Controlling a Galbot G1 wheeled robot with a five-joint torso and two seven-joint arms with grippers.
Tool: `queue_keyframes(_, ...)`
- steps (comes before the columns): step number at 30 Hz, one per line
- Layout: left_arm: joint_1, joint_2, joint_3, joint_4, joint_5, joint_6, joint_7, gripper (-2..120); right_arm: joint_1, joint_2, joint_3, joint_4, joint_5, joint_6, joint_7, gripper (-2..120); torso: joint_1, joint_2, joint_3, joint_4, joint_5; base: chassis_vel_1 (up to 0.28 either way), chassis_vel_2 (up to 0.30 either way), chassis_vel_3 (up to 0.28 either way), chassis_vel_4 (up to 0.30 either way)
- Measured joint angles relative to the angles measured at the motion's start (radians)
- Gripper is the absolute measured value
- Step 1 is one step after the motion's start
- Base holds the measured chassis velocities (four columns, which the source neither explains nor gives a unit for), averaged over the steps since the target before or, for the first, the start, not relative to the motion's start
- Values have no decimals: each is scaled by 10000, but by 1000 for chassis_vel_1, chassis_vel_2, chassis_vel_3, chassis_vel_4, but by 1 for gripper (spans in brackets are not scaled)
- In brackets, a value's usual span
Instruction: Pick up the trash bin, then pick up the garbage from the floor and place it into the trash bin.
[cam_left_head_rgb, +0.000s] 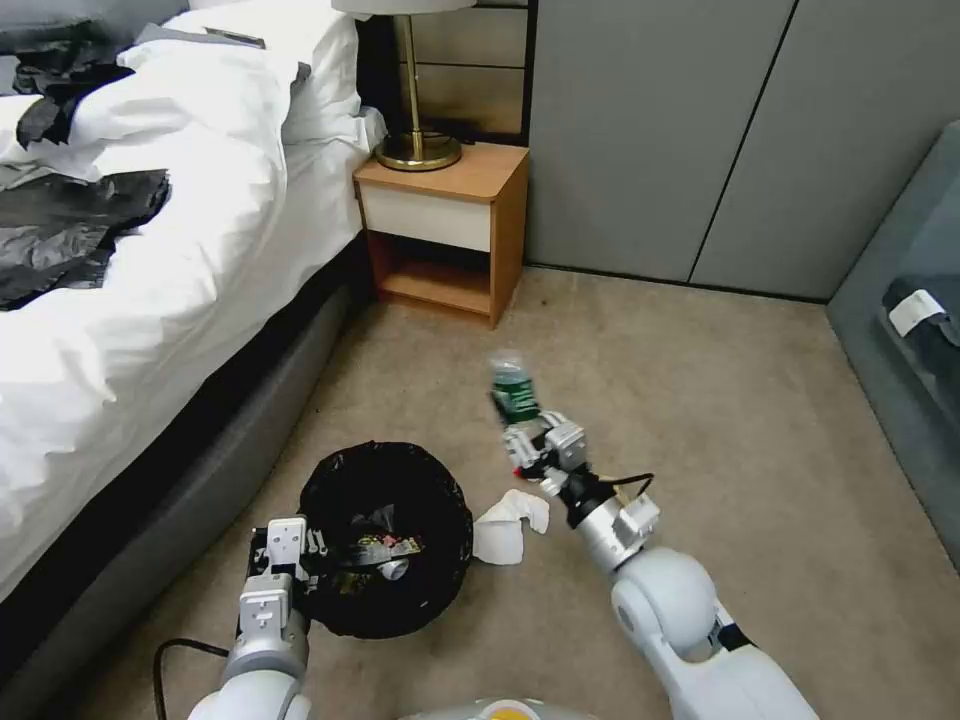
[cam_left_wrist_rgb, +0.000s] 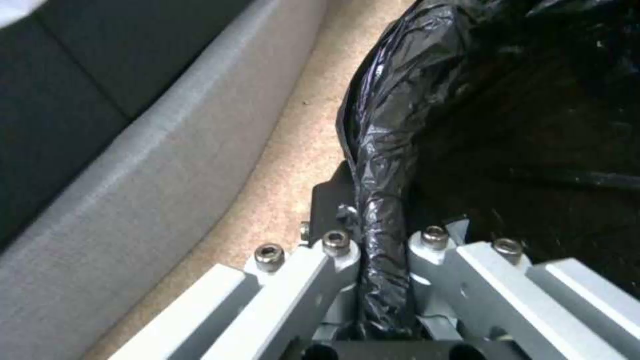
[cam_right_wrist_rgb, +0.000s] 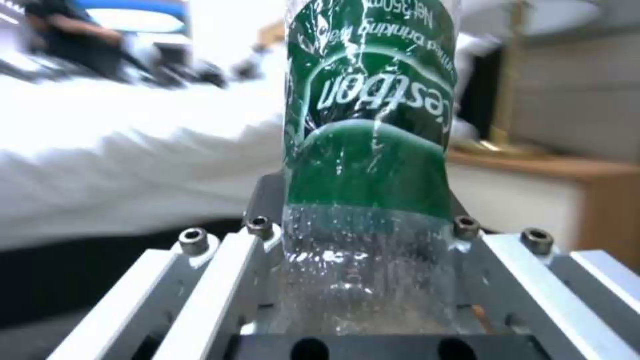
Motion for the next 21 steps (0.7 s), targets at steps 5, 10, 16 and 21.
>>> queue_keyframes(5, 38, -18, 250, -35, -173, 148, -7, 1, 15, -196, -1131, -195, -214, 210, -116, 25, 0, 0, 0, 0, 2, 0, 0, 0, 0)
queue_keyframes(10, 45, -43, 357, -60, -199, 206, -3, 1, 294, -188, -1751, -777, -404, 224, -78, 25, 0, 0, 0, 2, 2, 0, 0, 0, 0)
queue_keyframes(16, 19, -85, 399, -97, -273, 289, 4, 1, 455, -115, -2407, -1635, -757, 248, -78, 25, 0, 0, 0, 0, -1, 0, 0, 0, 0)
queue_keyframes(21, 30, -99, 469, -208, -479, 417, 56, 1, 467, 4, -2448, -2210, -1078, 249, -102, 34, 0, 0, 0, -2, -5, 0, 0, 0, 0)
